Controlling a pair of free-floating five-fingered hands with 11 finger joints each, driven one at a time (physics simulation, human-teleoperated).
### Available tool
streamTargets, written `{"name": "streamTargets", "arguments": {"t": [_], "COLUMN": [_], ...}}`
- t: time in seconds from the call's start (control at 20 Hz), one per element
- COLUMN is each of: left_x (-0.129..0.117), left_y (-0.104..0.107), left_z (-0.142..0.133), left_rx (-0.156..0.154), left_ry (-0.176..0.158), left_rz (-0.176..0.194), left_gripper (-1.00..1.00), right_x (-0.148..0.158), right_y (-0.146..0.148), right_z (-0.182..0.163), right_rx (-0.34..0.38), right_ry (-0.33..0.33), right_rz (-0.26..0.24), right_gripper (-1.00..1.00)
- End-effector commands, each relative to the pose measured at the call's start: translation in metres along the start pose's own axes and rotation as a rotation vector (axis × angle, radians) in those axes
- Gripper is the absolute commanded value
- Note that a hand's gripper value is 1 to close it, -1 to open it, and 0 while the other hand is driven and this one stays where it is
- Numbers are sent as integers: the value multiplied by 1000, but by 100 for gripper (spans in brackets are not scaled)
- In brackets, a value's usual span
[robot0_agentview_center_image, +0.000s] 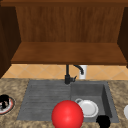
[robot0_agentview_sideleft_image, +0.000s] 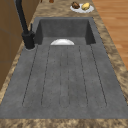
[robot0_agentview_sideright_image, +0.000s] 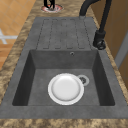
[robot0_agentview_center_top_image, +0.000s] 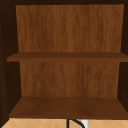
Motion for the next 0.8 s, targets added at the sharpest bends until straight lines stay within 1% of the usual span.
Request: {"name": "streamTargets", "arguments": {"t": [0.0,0.05,0.1,0.15,0.2,0.25,0.35,0.45,0.5,0.6,0.75], "left_x": [-5,0,15,24,29,35,45,53,54,54,49], "left_y": [-14,-16,-19,-19,-20,-18,-18,-18,-17,-17,-15], "left_z": [17,21,26,31,36,39,47,55,58,67,76], "left_rx": [56,64,63,72,81,83,85,80,76,76,77], "left_ry": [-33,-42,-47,-62,-65,-61,-57,-49,-46,-43,-56], "left_rz": [30,19,-1,-24,-44,-57,-47,-26,-13,1,13], "left_gripper": [100,100,100,100,100,100,100,100,100,100,100], "right_x": [0,0,0,0,0,0,0,0,0,0,0], "right_y": [0,0,0,0,0,0,0,0,0,0,0], "right_z": [0,0,0,0,0,0,0,0,0,0,0], "right_rx": [0,0,0,0,0,0,0,0,0,0,0], "right_ry": [0,0,0,0,0,0,0,0,0,0,0], "right_rz": [0,0,0,0,0,0,0,0,0,0,0], "right_gripper": [0,0,0,0,0,0,0,0,0,0,0]}}
